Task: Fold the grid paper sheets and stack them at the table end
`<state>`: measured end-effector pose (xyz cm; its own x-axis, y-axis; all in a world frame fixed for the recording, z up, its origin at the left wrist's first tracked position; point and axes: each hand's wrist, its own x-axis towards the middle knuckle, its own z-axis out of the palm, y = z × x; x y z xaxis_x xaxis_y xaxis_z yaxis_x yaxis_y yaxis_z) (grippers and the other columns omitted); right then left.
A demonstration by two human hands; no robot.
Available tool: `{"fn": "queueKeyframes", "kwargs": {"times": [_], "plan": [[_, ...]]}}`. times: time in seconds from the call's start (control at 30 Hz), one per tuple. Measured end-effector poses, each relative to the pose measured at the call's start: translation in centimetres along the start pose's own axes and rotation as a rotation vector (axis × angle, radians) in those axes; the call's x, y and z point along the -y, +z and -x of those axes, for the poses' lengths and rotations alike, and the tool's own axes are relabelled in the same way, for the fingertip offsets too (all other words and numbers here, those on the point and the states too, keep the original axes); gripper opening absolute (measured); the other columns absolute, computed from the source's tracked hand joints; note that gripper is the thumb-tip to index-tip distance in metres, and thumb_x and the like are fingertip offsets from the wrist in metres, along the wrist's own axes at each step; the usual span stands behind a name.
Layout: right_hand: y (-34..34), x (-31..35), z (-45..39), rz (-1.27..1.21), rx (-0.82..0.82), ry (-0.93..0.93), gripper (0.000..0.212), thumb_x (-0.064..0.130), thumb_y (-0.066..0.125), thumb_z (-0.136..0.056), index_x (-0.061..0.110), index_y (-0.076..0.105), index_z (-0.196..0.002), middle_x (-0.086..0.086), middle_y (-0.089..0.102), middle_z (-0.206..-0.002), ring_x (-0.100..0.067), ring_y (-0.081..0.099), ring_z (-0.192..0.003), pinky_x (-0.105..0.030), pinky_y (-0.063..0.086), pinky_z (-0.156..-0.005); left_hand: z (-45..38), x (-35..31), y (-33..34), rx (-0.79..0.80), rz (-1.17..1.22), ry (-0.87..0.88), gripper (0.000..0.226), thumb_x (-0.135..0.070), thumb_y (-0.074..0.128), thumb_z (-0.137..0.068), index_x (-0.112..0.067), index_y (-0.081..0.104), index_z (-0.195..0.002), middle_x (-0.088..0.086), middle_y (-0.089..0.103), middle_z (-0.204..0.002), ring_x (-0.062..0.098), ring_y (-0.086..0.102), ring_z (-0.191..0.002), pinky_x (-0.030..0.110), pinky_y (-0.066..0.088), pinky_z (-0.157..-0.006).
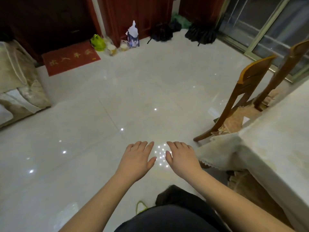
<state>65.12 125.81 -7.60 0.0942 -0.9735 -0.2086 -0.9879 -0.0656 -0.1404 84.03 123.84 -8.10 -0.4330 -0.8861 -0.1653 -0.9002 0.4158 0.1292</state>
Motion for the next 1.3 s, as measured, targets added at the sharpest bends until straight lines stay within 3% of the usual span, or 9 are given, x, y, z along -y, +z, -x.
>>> {"fn": "queueKeyframes", "kwargs": {"times": [0.13,0.37,0.6,0.7,0.83,0.97,1.13,1.3], "plan": [[-0.1,-1.7,-4.3,-0.031,-0.040,0.084,0.055,0.042,0.026,-0.091,0.016,0.058,-0.127,-0.005,0.067,-0.114,-0.026,0.061,-0.105,-0.041,0.047,-0.089,-6.0,0.5,-0.6,0.019,0.023,0.047,0.068,-0.055,0.014,-0.092,-0.021,0.045,-0.142,0.001,0.056,-0.136,0.023,0.052,-0.125,0.042,0.039,-0.102],[-2.3,-7.9,-13.2,-0.089,-0.042,0.166,0.048,0.040,0.030,-0.099,0.020,0.041,-0.142,-0.001,0.053,-0.136,-0.022,0.046,-0.125,-0.038,0.034,-0.105,-19.7,1.5,-2.6,0.075,-0.016,0.094,0.080,-0.063,0.002,-0.082,-0.029,0.034,-0.147,-0.003,0.043,-0.147,0.019,0.038,-0.136,0.041,0.027,-0.111],[-6.0,-14.9,-21.2,-0.052,-0.053,0.216,0.050,0.040,0.029,-0.098,0.020,0.042,-0.142,-0.002,0.054,-0.135,-0.022,0.049,-0.124,-0.037,0.035,-0.105,-31.1,-1.1,-5.9,0.096,-0.043,0.189,0.074,-0.061,0.009,-0.083,-0.031,0.033,-0.146,-0.006,0.041,-0.147,0.016,0.036,-0.135,0.044,0.020,-0.113],[-6.9,-16.5,-24.0,-0.058,-0.047,0.244,0.049,0.039,0.029,-0.099,0.019,0.041,-0.142,-0.003,0.053,-0.136,-0.023,0.048,-0.125,-0.038,0.034,-0.106,-34.8,-1.9,-6.6,0.122,-0.046,0.210,0.058,-0.052,0.024,-0.093,-0.030,0.031,-0.147,-0.006,0.039,-0.148,0.015,0.034,-0.136,0.044,0.016,-0.114],[-8.0,-18.0,-28.6,-0.078,-0.062,0.305,0.049,0.040,0.031,-0.099,0.019,0.043,-0.142,-0.003,0.054,-0.135,-0.023,0.049,-0.124,-0.038,0.035,-0.105,-40.8,-1.4,-7.3,0.076,-0.023,0.235,0.053,-0.046,0.031,-0.095,-0.028,0.036,-0.146,-0.004,0.044,-0.145,0.015,0.039,-0.133,0.040,0.022,-0.112],[-8.5,-19.4,-34.5,-0.074,-0.079,0.361,0.049,0.040,0.034,-0.097,0.017,0.049,-0.137,-0.004,0.060,-0.128,-0.024,0.055,-0.117,-0.039,0.041,-0.100,-47.9,0.0,-7.9,0.061,-0.009,0.306,0.070,-0.052,0.012,-0.085,-0.027,0.041,-0.143,-0.003,0.050,-0.141,0.017,0.045,-0.129,0.039,0.028,-0.107],[-10.5,-21.0,-42.0,-0.049,-0.071,0.439,0.049,0.040,0.032,-0.095,0.016,0.054,-0.132,-0.005,0.063,-0.122,-0.025,0.058,-0.111,-0.040,0.044,-0.095,-56.5,2.0,-8.8,0.021,-0.045,0.408,0.050,-0.041,0.039,-0.093,-0.023,0.046,-0.139,0.000,0.055,-0.135,0.020,0.051,-0.123,0.041,0.033,-0.103],[-12.5,-22.0,-47.6,-0.054,-0.047,0.531,0.054,0.042,0.027,-0.089,0.016,0.064,-0.120,-0.004,0.068,-0.107,-0.024,0.063,-0.097,-0.038,0.049,-0.085,-63.3,2.5,-10.3,0.018,-0.089,0.491,0.045,-0.037,0.049,-0.090,-0.020,0.055,-0.131,0.003,0.062,-0.125,0.023,0.057,-0.114,0.042,0.041,-0.095]]}}
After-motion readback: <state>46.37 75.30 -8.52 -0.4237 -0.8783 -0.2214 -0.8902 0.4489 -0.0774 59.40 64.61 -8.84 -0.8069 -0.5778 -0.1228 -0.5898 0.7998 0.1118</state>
